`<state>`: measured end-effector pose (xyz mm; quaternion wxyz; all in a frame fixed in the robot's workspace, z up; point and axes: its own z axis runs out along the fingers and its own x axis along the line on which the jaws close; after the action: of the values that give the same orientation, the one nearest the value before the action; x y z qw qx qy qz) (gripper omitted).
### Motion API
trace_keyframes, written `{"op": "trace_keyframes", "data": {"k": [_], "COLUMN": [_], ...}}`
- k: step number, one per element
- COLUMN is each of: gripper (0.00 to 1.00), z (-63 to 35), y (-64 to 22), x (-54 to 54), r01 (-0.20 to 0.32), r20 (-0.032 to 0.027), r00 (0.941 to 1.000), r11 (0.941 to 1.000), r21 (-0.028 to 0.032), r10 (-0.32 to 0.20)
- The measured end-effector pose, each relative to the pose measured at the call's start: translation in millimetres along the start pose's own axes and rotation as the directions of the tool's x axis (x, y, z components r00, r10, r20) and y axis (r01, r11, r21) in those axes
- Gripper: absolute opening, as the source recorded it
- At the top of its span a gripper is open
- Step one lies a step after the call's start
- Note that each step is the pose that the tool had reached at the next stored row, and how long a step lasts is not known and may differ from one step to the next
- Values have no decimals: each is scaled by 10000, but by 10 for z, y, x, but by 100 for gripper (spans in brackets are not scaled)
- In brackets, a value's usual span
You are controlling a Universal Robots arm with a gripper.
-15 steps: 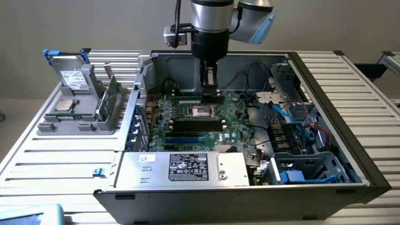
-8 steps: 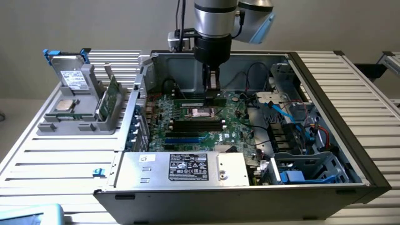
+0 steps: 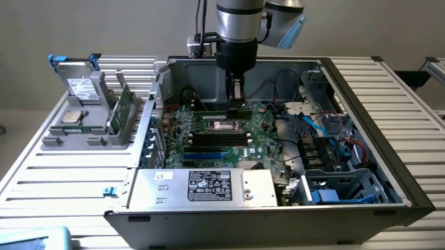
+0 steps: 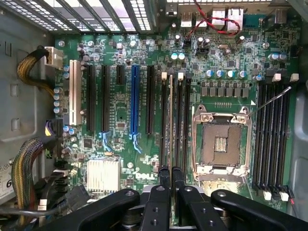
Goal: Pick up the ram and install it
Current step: 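Insert the ram into the slot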
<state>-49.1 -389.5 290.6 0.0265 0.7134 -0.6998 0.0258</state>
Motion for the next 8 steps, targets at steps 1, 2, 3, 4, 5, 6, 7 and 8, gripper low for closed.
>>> {"op": "trace_keyframes", "data": {"k": [1, 2, 3, 4, 5, 6, 7, 8], "gripper": [13, 13, 13, 13, 13, 13, 13, 13], "z": [2, 4, 7, 10, 12, 17, 24, 35], "y": [0, -1, 0, -1, -1, -2, -2, -2], "x": [-1, -8, -14, -21, -26, -31, -34, -36], "r01": [-12, -34, -63, -90, -110, -130, -143, -146], "r20": [0, 0, 1, 2, 1, 1, 3, 2], "r00": [10000, 10000, 10000, 10000, 9999, 9999, 9999, 9999], "r11": [10000, 10000, 10000, 10000, 9999, 9999, 9999, 9999], "r21": [-2, -7, -9, -10, -13, -15, -15, -15], "r10": [12, 34, 63, 90, 110, 130, 143, 146]}}
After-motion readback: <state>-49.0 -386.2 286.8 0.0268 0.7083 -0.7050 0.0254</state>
